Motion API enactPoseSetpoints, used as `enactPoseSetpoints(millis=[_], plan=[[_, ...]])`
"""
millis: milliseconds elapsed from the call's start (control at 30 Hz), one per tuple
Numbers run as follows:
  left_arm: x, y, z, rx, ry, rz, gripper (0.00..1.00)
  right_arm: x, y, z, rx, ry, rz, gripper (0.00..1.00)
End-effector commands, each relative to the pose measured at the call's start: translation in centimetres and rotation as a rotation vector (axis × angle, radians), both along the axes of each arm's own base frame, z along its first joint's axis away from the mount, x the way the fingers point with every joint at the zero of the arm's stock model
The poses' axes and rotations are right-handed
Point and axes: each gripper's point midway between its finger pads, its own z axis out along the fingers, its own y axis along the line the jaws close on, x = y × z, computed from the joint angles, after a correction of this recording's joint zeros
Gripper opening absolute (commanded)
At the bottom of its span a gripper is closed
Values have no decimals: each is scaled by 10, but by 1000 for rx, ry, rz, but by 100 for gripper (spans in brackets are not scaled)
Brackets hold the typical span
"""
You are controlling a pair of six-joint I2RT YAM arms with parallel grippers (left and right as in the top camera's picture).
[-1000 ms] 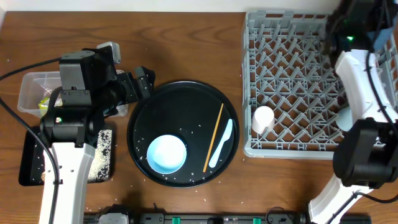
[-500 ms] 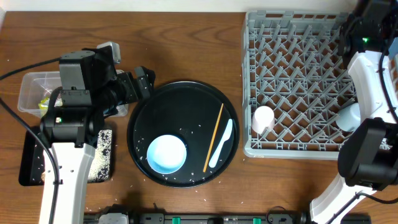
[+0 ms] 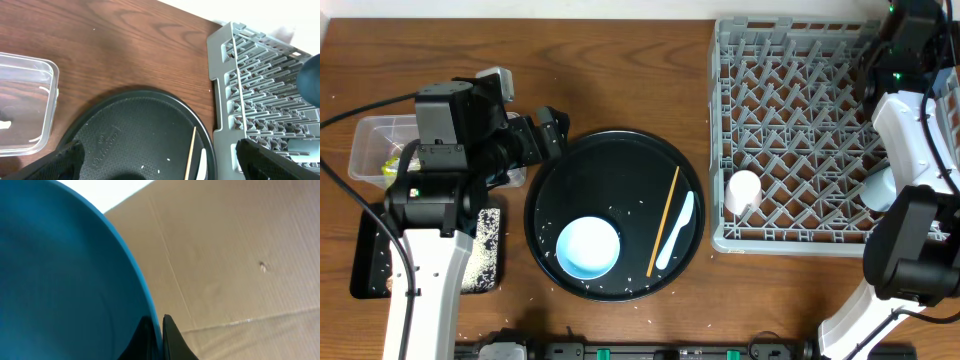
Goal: Sort waste into correct bins and load items into the dishwasher rack
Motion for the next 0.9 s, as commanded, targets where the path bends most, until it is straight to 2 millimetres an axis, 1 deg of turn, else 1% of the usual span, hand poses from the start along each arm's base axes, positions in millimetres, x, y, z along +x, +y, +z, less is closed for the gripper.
enactPoseSetpoints(millis=[0, 133, 367, 567, 733, 867], plan=[[1, 0, 12, -2, -31, -6, 98, 5, 3, -16, 6, 75, 61, 1], [1, 0, 12, -2, -31, -6, 98, 9, 15, -25, 23, 110, 104, 1], [1, 0, 12, -2, -31, -6, 98, 15, 29, -23, 0, 137, 143, 1], [1, 0, 12, -2, -31, -6, 98, 25, 44, -12, -97, 207, 208, 1], [1, 0, 12, -2, -31, -6, 98, 29, 46, 2, -203, 280, 230, 1], [1, 0, 12, -2, -31, -6, 98, 29, 45, 5, -261, 358, 242, 1]])
